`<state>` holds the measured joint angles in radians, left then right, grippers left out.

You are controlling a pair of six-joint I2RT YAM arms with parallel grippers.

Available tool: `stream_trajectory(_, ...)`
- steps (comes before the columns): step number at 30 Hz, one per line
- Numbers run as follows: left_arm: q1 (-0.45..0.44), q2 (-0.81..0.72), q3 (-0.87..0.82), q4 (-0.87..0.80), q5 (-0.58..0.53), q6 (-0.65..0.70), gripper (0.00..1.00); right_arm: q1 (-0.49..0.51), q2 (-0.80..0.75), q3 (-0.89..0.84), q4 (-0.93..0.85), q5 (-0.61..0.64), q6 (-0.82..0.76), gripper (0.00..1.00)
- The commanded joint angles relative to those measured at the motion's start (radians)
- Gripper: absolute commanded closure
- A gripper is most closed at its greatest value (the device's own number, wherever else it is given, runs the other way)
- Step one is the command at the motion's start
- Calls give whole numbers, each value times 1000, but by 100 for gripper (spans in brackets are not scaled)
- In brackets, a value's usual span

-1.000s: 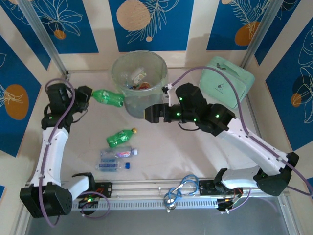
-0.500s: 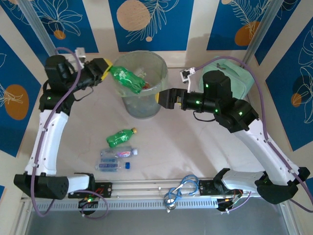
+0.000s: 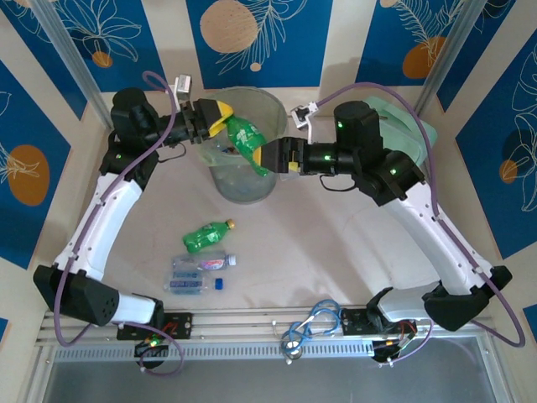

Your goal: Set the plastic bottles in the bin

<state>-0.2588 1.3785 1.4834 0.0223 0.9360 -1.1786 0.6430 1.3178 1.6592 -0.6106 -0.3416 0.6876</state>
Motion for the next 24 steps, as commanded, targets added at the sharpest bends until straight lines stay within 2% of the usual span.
stream_trajectory(1, -8, 18, -27, 163, 64, -84, 66, 16, 19, 45, 22, -31, -23, 3)
stream_trajectory(9, -7, 42, -38, 207, 76, -104, 66, 29, 52, 78, 23, -16, -31, 26)
stream_trajectory(15, -6, 62, -41, 239, 72, -128, 68, 28, 68, 93, 16, 11, -35, 37)
stream_trajectory(17, -5, 69, -37, 243, 66, -130, 66, 27, 72, 98, 14, 20, -37, 40)
stream_trajectory(18, -4, 72, -36, 243, 61, -130, 59, 26, 74, 100, 13, 26, -37, 40)
stream_trajectory(20, -2, 80, -31, 248, 49, -132, 39, 20, 76, 100, 12, 34, -35, 41)
stream_trajectory(23, 12, 94, -12, 264, 41, -125, 19, 5, 82, 101, 9, 51, -32, 42)
stream_trajectory(24, 26, 96, -2, 249, 31, -118, 1, -3, 85, 103, 11, 52, -31, 42)
